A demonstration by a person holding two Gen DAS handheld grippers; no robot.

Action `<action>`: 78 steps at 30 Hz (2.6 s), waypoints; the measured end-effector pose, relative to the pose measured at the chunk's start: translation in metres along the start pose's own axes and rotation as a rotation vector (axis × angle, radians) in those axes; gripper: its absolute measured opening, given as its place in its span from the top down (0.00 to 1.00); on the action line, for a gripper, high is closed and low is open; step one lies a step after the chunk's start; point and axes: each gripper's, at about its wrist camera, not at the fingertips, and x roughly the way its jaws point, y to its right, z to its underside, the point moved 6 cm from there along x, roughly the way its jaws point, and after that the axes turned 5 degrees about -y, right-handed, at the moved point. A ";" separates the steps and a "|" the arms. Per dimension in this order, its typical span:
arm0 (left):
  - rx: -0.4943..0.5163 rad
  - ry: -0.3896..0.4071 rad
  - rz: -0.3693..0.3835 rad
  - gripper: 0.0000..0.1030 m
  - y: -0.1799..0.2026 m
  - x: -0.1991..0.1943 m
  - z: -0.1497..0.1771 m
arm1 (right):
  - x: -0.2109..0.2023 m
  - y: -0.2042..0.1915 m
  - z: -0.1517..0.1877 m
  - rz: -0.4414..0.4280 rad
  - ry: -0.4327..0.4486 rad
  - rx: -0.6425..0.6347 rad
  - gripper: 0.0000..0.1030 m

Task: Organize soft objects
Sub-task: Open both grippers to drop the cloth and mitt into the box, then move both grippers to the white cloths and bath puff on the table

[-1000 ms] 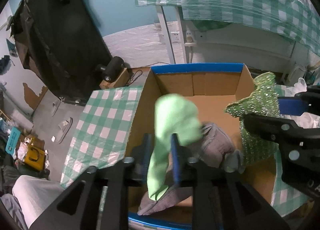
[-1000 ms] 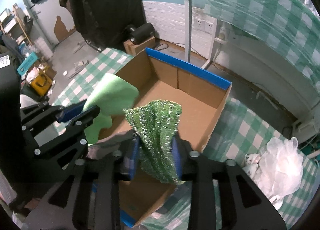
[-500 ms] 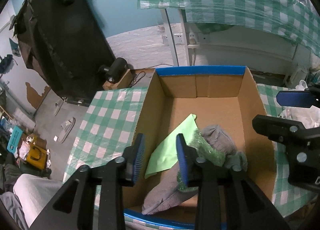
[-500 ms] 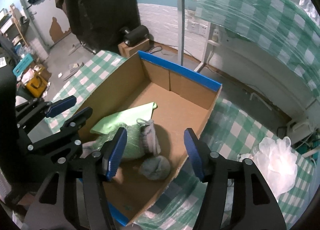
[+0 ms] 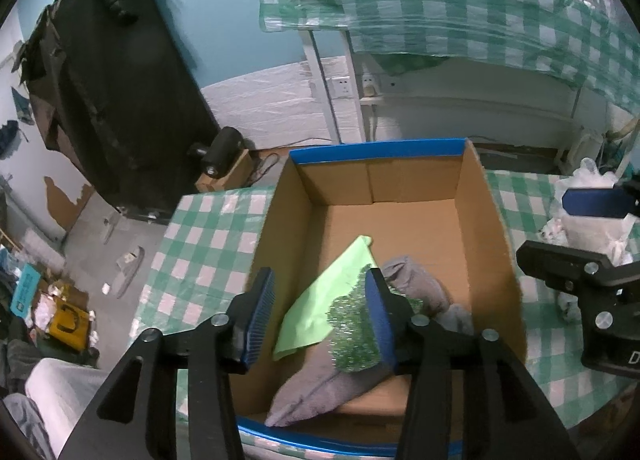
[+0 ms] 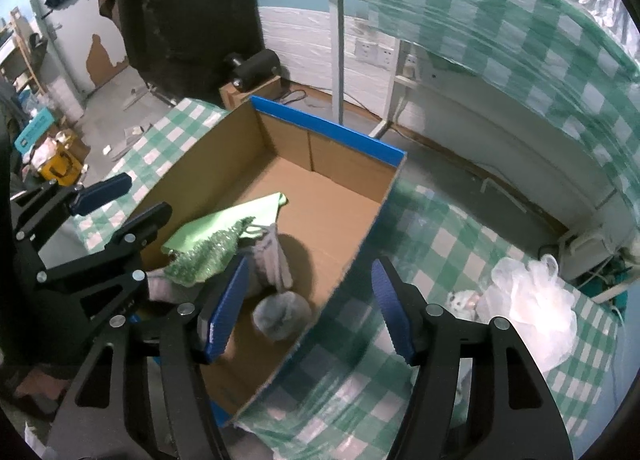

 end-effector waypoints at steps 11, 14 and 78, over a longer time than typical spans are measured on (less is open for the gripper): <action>0.050 0.014 0.032 0.48 0.029 -0.011 0.001 | -0.012 0.036 0.025 0.049 -0.015 0.057 0.34; 0.068 0.016 0.037 0.45 0.040 -0.012 0.000 | -0.015 0.047 0.033 0.060 -0.024 0.071 0.34; 0.251 -0.213 0.144 0.22 0.236 0.046 0.008 | 0.021 0.290 0.203 0.198 -0.222 0.574 0.33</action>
